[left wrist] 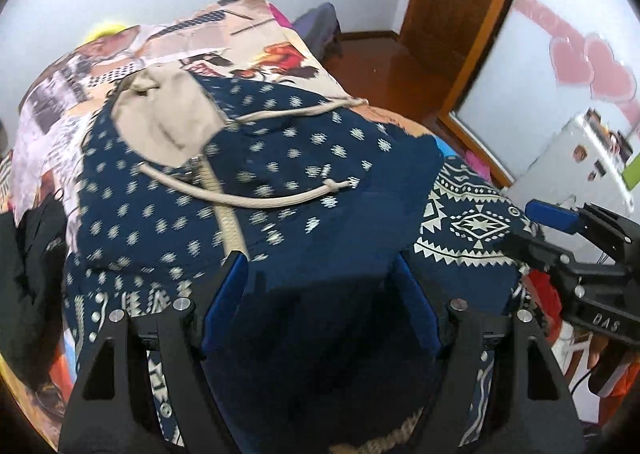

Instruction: Fold large clothes

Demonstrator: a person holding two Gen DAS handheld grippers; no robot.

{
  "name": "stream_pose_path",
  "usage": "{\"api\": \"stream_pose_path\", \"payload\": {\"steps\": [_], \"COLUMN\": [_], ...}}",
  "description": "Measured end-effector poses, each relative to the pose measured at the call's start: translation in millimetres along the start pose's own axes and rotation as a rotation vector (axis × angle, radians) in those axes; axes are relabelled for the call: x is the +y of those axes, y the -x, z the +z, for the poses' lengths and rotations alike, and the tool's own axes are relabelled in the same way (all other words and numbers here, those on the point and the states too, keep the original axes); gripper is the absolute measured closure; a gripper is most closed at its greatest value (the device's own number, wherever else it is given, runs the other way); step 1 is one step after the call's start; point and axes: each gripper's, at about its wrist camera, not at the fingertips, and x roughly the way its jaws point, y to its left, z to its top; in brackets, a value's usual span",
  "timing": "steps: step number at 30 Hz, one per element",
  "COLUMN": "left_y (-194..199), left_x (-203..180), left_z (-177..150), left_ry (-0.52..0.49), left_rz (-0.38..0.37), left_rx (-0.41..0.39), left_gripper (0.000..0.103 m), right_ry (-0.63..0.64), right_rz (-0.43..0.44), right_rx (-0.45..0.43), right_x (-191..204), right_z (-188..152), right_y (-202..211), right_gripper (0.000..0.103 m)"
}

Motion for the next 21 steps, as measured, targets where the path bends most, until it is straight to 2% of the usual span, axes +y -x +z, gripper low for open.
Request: {"api": "stream_pose_path", "payload": {"steps": [3,6,8,10,11,16,21], "left_y": [-9.9,-15.1,-16.2,-12.2,-7.4,51.7,113.6], "left_x": [-7.1,-5.7,-4.6,-3.9,-3.2,10.9,48.8], "left_z": [3.5,9.4,14.3,18.9,21.7,30.6,31.6], "left_ry": [-0.021,-0.002,0.006,0.006,-0.006,0.002,0.087], "left_rz": [0.034,0.048,0.042,0.038,0.047,0.117,0.189], "left_rx": [0.0,-0.007,-0.012,-0.026,-0.021,-0.212,-0.377], "left_gripper": [0.031,0.047,0.075,0.092,0.093,0.097,0.097], "right_ry": [-0.036,-0.076,-0.108,-0.132,-0.139,-0.146,-0.162], "right_rz": [0.012,0.027,0.041,0.051,0.054,0.052,0.047], "right_rx": [0.012,0.02,0.026,0.028,0.029,0.033,0.036], "right_x": [-9.7,-19.3,-24.9,-27.4,-27.8,-27.8,-28.6], "right_z": [-9.0,-15.3,-17.8,-18.5,-18.6,-18.6,-17.7], "right_y": [-2.6,-3.0,-5.1,-6.1,-6.1,-6.9,-10.4], "right_gripper": [0.051,0.05,0.049,0.048,0.048,0.048,0.048]}}
